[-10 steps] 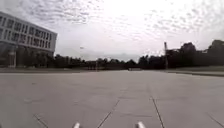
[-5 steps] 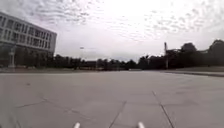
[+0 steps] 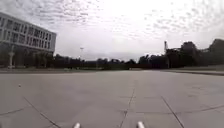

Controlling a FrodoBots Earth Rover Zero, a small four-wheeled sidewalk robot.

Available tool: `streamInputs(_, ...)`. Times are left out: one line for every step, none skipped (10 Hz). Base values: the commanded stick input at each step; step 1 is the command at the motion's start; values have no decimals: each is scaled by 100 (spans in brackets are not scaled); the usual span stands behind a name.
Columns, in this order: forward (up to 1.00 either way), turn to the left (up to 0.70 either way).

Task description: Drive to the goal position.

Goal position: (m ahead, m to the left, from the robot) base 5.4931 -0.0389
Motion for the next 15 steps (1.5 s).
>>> streamInputs(70,0)
streamInputs(70,0)
streamInputs(70,0)
streamInputs(70,0)
streamInputs(70,0)
streamInputs(70,0)
streamInputs(70,0)
streamInputs(70,0)
streamInputs(70,0)
streamInputs(70,0)
streamInputs(70,0)
streamInputs(70,0)
streamInputs(70,0)
streamInputs(70,0)
streamInputs(70,0)
